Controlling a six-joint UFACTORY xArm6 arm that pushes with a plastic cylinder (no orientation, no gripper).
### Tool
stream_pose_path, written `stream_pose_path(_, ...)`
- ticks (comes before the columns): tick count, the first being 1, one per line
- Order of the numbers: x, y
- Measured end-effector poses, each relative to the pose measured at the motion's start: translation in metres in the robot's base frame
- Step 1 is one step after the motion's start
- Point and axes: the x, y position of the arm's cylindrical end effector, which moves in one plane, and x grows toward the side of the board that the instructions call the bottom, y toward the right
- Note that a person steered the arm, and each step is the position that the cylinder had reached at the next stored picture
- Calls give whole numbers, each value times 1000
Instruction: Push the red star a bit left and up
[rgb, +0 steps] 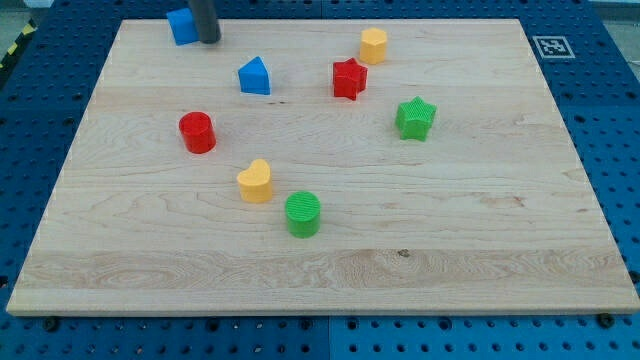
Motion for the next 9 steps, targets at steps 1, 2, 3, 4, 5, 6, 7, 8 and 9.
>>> stream_pose_path(1,19,63)
stream_pose_path(2,33,97)
stream_pose_path(3,34,97)
stream_pose_path(4,41,105)
stream_pose_path(5,68,135)
stream_pose_path(6,100,138)
stream_pose_path(7,124,140)
stream_pose_path(8,127,179)
stream_pose_path(9,127,220)
